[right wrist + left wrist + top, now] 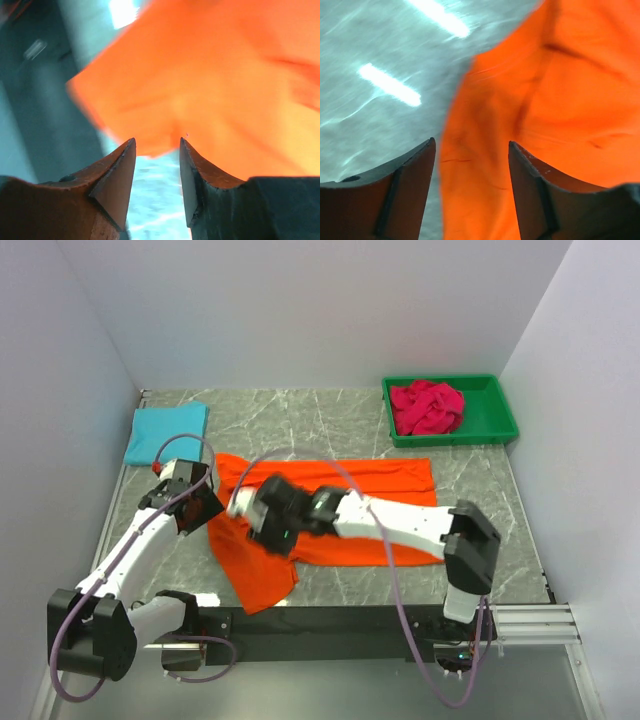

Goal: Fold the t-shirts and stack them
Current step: Fold the tshirt

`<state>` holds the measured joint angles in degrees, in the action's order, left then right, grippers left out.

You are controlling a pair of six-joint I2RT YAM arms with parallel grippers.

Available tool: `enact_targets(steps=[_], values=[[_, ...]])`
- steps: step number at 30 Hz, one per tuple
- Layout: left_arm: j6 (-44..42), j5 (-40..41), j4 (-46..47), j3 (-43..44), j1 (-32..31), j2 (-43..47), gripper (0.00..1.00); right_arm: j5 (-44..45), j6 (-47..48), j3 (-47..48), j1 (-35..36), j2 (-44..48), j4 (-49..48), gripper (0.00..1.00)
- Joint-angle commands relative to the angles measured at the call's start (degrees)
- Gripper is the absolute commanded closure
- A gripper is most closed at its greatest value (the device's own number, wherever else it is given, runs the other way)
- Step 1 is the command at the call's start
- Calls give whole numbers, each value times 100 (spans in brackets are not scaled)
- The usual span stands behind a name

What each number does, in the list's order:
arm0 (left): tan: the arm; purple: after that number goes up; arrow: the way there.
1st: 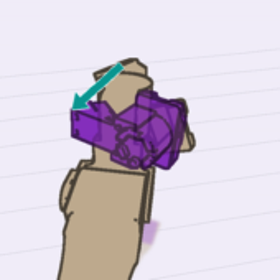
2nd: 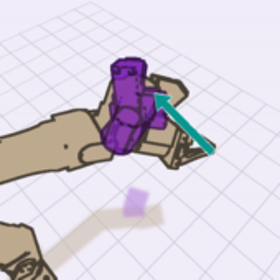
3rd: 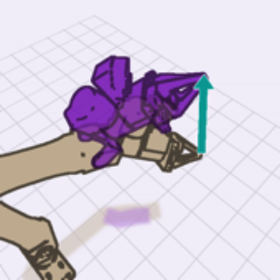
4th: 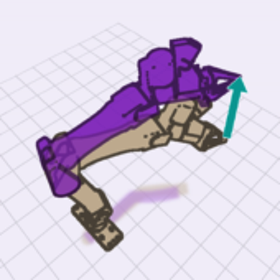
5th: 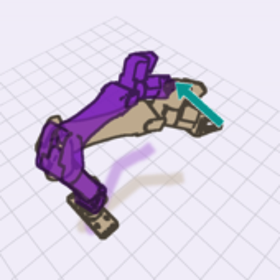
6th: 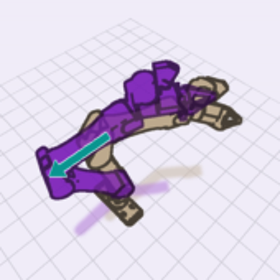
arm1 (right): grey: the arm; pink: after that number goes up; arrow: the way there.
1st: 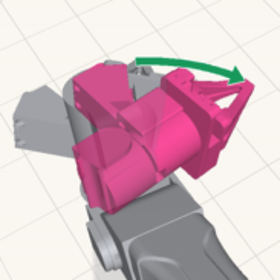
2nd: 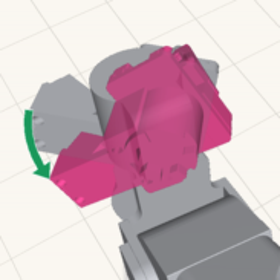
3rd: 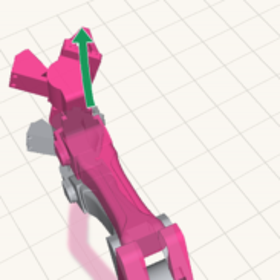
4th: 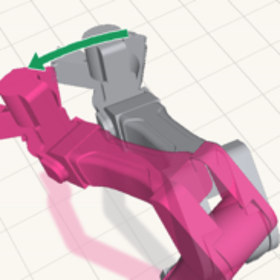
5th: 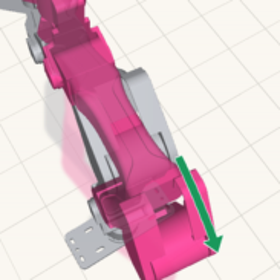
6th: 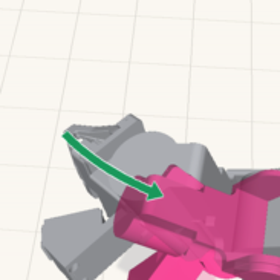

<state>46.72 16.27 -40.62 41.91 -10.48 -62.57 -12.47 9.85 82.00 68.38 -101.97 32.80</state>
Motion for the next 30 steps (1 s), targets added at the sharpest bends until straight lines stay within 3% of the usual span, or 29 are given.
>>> enact_targets(steps=[1,5,8,16,30], values=[[-251,-580,807,379,11,52,34,744,-720,-131,-867,258,-818,54],[-347,-1239,1380,554,-85,-500,37,1238,-958,61,-1449,-111,-1170,58],[-356,-1293,1460,792,-147,-992,42,1501,-967,228,-1625,-507,-1512,58],[-251,-1381,1469,793,-314,-1636,48,1537,-844,642,-1626,-1386,-1944,58],[-93,-863,1408,511,-560,-1873,38,1265,-783,862,-1477,-1870,-1883,59]])
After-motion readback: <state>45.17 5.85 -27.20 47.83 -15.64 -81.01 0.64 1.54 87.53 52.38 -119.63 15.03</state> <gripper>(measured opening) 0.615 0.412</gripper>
